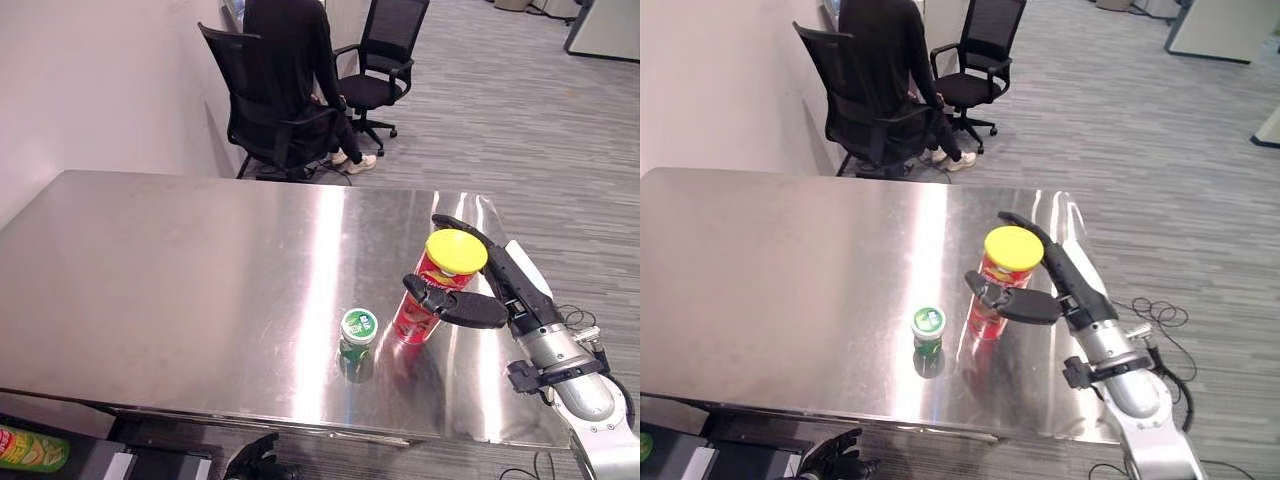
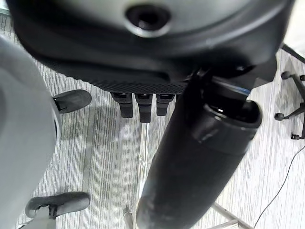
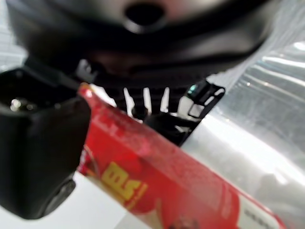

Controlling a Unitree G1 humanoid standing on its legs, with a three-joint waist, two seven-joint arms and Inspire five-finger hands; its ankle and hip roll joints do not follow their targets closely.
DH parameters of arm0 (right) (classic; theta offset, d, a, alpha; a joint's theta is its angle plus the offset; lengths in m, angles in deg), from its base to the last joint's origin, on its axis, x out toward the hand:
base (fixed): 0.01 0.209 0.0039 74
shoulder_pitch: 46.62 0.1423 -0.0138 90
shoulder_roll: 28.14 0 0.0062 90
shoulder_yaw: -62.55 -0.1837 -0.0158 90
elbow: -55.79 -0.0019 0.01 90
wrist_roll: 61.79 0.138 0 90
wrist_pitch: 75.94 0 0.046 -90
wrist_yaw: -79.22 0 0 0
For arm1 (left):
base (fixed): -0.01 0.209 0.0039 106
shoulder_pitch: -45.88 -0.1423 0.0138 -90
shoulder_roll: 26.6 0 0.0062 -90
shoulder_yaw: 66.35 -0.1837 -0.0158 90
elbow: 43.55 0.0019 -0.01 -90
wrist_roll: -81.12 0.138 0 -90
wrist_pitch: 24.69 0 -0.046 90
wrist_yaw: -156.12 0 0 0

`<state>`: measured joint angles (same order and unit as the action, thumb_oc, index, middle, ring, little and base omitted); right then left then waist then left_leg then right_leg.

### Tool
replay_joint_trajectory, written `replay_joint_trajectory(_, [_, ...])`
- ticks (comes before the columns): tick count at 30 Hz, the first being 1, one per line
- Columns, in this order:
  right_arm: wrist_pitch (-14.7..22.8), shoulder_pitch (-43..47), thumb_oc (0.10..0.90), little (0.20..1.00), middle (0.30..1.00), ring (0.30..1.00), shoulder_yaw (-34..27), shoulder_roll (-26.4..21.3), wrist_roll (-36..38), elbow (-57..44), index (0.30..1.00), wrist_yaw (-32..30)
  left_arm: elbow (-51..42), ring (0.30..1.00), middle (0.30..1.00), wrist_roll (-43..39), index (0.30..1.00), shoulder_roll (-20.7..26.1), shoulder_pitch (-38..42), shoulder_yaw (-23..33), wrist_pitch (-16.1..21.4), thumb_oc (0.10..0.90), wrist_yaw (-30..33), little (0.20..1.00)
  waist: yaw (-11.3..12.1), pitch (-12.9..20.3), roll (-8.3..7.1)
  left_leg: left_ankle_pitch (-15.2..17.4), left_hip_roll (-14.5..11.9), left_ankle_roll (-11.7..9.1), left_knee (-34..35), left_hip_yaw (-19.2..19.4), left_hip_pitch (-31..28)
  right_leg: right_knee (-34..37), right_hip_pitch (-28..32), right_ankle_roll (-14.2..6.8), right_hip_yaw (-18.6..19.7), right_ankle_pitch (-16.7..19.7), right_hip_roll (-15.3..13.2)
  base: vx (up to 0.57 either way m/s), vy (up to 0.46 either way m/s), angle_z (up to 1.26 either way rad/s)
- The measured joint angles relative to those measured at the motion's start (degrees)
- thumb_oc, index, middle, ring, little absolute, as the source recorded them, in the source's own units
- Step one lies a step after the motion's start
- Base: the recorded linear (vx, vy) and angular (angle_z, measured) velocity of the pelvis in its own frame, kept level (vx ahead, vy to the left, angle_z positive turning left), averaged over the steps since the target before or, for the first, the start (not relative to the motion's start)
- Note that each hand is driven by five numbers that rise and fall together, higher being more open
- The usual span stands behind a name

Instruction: Put the goods on the table back onto the shelves and tidy them up.

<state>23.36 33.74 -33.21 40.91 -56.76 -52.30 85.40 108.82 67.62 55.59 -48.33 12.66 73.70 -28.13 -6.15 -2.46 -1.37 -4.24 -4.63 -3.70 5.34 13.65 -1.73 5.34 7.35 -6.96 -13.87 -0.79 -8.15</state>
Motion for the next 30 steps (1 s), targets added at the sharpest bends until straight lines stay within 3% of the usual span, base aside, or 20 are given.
replay_joint_trajectory(4, [-0.23, 0.8, 0.8, 0.9, 0.9, 0.9, 0.45, 2.1, 0.0, 1.92, 0.9, -1.0, -0.05, 0.9, 0.9, -0.14, 0.9, 0.04, 0.2, 0.06, 0.0, 0.8, 0.06, 0.9, 1.41, -0.04, -0.03, 0.0, 0.12, 0.0, 0.0, -0.27, 0.08, -0.01, 0.12, -0.06, -0.21, -0.11, -0.07, 0.0, 0.002, 0.02])
replay_joint_trajectory(16, [-0.34, 2.89, 0.8, 0.9, 0.9, 0.9, 1.57, 3.99, 0.05, 2.27, 0.9, -4.2, -0.05, 0.9, 0.9, -2.41, 0.9, 0.19, 0.08, 2.23, -0.01, 0.8, 1.18, 0.9, 2.21, -0.38, -0.52, -0.04, 0.34, 0.06, 0.0, -1.4, 0.02, 0.0, 0.93, -0.17, -1.64, -0.5, -0.15, 0.0, 0.002, 0.05])
replay_joint_trajectory(17, [-0.34, 3.2, 0.577, 0.566, 0.566, 0.566, 1.66, 4.05, 0.1, 2.46, 0.566, -4.3, -0.05, 0.9, 0.9, -2.61, 0.9, 0.19, 0.07, 2.23, -0.01, 0.8, 1.18, 0.9, 2.23, -0.39, -0.54, -0.04, 0.35, 0.06, 0.0, -1.42, 0.03, 0.0, 0.95, -0.18, -1.66, -0.52, -0.15, 0.0, 0.004, 0.03])
replay_joint_trajectory(18, [-0.34, 3.71, 0.4, 0.3, 0.3, 0.3, 1.94, 4.13, 0.21, 2.86, 0.3, -4.59, -0.05, 0.9, 0.9, -2.96, 0.9, 0.22, 0.08, 2.24, -0.01, 0.8, 1.19, 0.9, 2.23, -0.4, -0.56, -0.04, 0.34, 0.06, -0.01, -1.43, 0.03, 0.0, 0.94, -0.17, -1.66, -0.53, -0.14, 0.0, 0.0, 0.0])
replay_joint_trajectory(30, [-0.35, 5.22, 0.4, 0.3, 0.3, 0.3, 3.25, 4.2, 0.13, 4.16, 0.3, -6.53, -0.05, 0.9, 0.9, -6.69, 0.9, 0.17, -0.01, 3.26, -0.01, 0.8, 1.66, 0.9, 2.42, -0.55, -0.79, -0.04, 0.37, 0.06, 0.0, -1.55, 0.07, -0.01, 1.0, -0.17, -1.8, -0.55, -0.15, 0.0, 0.0, 0.0])
